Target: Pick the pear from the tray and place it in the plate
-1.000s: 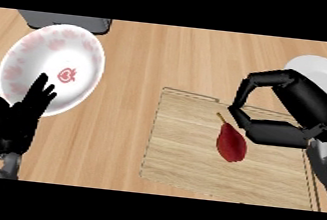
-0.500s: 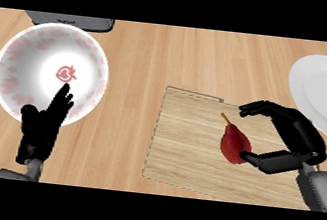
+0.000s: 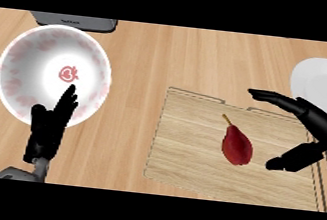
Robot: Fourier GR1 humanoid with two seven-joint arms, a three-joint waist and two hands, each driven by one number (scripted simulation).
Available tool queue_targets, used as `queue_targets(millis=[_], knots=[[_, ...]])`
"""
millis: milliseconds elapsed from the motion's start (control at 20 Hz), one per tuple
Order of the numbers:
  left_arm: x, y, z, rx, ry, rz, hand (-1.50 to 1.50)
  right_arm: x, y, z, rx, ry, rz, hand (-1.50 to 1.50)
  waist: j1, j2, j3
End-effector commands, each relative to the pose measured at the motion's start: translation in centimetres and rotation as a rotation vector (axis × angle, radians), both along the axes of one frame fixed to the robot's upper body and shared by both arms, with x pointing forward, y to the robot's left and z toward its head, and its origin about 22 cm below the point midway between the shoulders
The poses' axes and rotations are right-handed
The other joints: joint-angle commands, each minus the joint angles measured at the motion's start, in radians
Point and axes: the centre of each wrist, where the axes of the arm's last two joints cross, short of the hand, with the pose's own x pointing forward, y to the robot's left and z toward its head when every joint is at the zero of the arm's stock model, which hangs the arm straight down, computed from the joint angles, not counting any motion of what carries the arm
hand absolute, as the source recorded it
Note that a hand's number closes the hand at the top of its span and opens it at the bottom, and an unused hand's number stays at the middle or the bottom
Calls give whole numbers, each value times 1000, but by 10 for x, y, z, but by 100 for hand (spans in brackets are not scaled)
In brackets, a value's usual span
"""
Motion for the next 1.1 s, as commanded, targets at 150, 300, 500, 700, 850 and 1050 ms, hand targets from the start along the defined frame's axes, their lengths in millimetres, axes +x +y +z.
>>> queue_targets(millis=[150, 300, 500, 700, 850, 1050], knots=[[-1, 9, 3, -4, 3, -10, 0, 23, 16, 53, -345, -32, 30, -150, 10, -2, -1], [6, -2, -2, 11, 18, -12, 0, 22, 31, 41, -488, 54, 100, -150, 5, 1, -1], [8, -6, 0, 2, 37, -9, 0, 20, 53, 49, -551, 100, 129, -150, -5, -3, -1], [6, -3, -21, 11, 11, -8, 0, 24, 54, 18, -604, 133, 145, -150, -4, 0, 0], [11, -32, -4, 8, 1, 2, 0, 33, 67, 15, -591, 149, 141, -150, -3, -1, 0], [12, 5, -5, 1, 10, -4, 0, 24, 80, 13, -623, 147, 136, -150, -6, -2, 0]])
